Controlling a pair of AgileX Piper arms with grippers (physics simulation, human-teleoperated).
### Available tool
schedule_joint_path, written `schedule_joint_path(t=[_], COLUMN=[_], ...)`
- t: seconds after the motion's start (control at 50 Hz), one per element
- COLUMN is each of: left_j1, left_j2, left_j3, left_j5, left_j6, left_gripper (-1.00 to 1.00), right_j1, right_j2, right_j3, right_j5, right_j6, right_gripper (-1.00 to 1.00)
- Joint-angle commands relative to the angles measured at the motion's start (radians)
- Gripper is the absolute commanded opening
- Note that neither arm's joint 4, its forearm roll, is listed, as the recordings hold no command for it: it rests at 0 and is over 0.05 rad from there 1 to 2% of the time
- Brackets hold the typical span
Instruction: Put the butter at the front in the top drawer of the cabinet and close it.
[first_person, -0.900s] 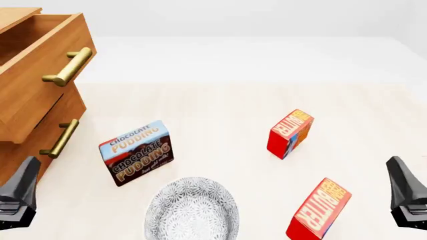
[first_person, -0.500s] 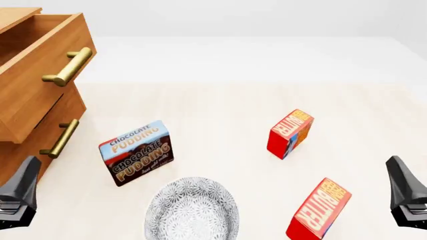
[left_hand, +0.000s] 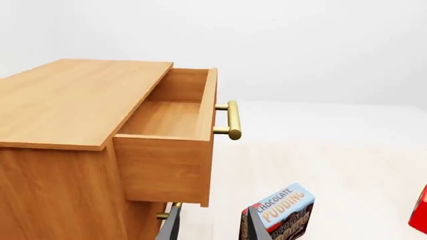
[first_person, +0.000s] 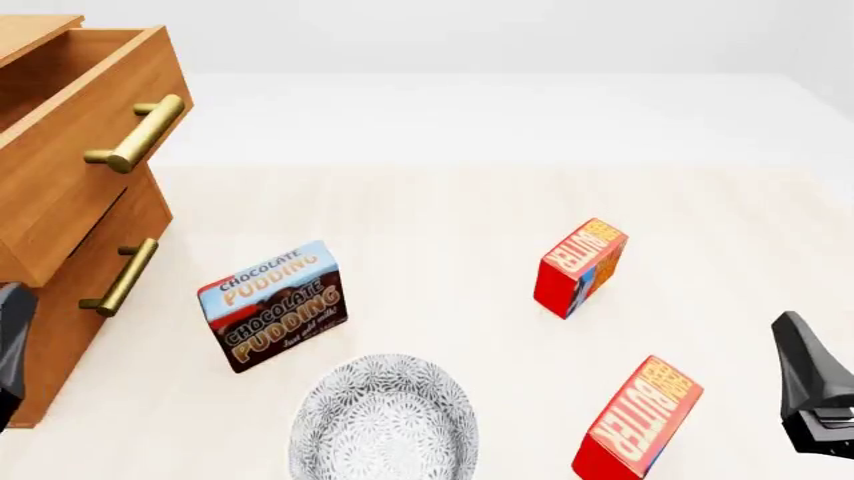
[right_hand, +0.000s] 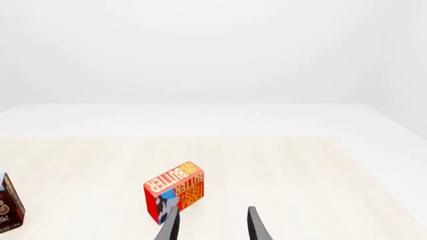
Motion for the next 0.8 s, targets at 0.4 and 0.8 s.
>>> schedule_joint_path(t=[0.4, 0.8], left_j1=[0.011, -0.037], left_j2=[0.256, 0.440], left_j3=[-0.472, -0.767], left_j5=[0.402, 0.591], left_j6=[-0.035, -0.047], left_gripper=[1.00, 1.00], right_j1=[0.000, 0.000], right_j2=[-0.001, -0.001], right_j3=[0.000, 0.000], right_j5=[0.001, 0.001], right_j6=[0.000, 0.000], right_gripper=[1.00, 1.00])
